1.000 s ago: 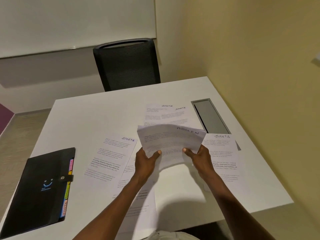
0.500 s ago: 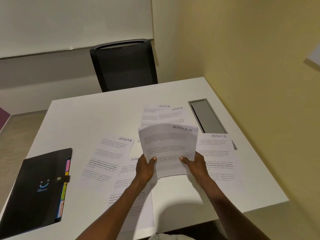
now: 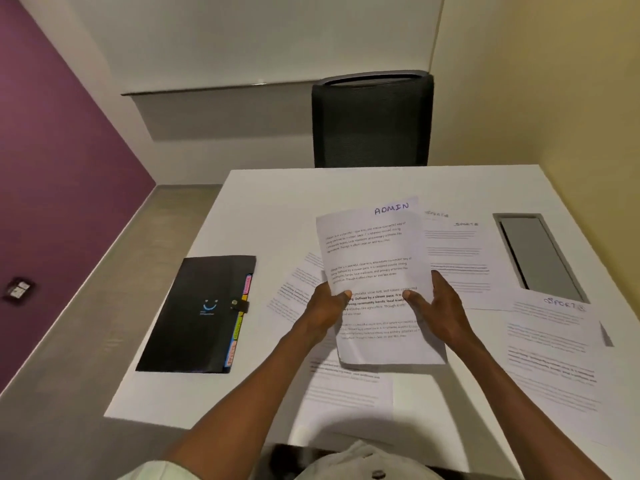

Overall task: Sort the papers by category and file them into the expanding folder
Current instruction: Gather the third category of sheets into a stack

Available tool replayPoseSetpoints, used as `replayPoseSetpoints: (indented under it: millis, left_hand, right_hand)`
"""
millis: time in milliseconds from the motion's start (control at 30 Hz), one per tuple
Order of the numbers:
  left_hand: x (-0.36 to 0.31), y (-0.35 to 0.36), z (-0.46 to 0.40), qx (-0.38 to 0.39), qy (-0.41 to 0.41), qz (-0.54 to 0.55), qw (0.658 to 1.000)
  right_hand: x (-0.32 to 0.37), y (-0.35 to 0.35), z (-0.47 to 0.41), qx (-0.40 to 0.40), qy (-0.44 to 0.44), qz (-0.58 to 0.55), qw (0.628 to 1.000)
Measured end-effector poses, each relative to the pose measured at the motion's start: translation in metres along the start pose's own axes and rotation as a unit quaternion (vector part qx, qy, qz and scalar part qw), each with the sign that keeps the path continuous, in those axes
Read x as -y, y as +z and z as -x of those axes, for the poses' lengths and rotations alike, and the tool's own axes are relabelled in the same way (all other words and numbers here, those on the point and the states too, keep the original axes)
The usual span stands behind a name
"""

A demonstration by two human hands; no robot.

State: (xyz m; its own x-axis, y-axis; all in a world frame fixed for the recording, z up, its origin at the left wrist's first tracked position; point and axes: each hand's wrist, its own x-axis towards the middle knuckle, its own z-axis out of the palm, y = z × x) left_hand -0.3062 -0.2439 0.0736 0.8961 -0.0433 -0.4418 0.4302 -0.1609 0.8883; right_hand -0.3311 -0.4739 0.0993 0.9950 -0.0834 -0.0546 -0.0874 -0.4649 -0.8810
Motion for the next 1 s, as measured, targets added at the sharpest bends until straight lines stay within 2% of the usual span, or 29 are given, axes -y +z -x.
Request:
replayPoseSetpoints:
  millis: [133, 267, 333, 400, 467, 567, 700, 800, 1000]
  left_hand:
    - [0.008, -0.052, 0.003, -0.004, -0.025, 0.038, 0.999]
    - [0.022, -0.105, -0.002, -0.032, -0.07, 0.014, 0.997]
    - [0.032, -0.135, -0.005, -0.08, -0.078, 0.061, 0.992]
    - [0.047, -0.172, -0.006, -0.17, -0.069, 0.08, 0.98]
    - [0.073, -0.212, -0.006, -0.255, -0.065, 0.0, 0.965]
    - [0.103, -0.26, -0.013, -0.3, -0.091, -0.093, 0.945]
    - [0.128, -0.284, -0.038, -0.262, -0.131, -0.313, 0.903]
    - [0.147, -0.272, -0.046, -0.223, -0.105, -0.434, 0.866]
    - [0.145, -0.242, -0.056, -0.181, -0.086, -0.48, 0.854]
  right_hand:
    - [0.024, 0.044, -0.009, 0.043, -0.005, 0.026, 0.999]
    - [0.041, 0.091, -0.013, 0.047, 0.034, 0.017, 0.998]
    - [0.045, 0.11, -0.012, 0.033, 0.069, 0.011, 0.997]
    - [0.044, 0.123, -0.009, 0.007, 0.101, 0.013, 0.995]
    - [0.044, 0.134, -0.003, -0.019, 0.129, 0.013, 0.991]
    - [0.047, 0.146, 0.007, -0.055, 0.16, 0.012, 0.985]
    - [0.056, 0.162, 0.019, -0.091, 0.178, 0.02, 0.98]
    - [0.058, 0.171, 0.025, -0.092, 0.182, 0.025, 0.979]
    - [0.055, 0.178, 0.026, -0.09, 0.187, 0.037, 0.977]
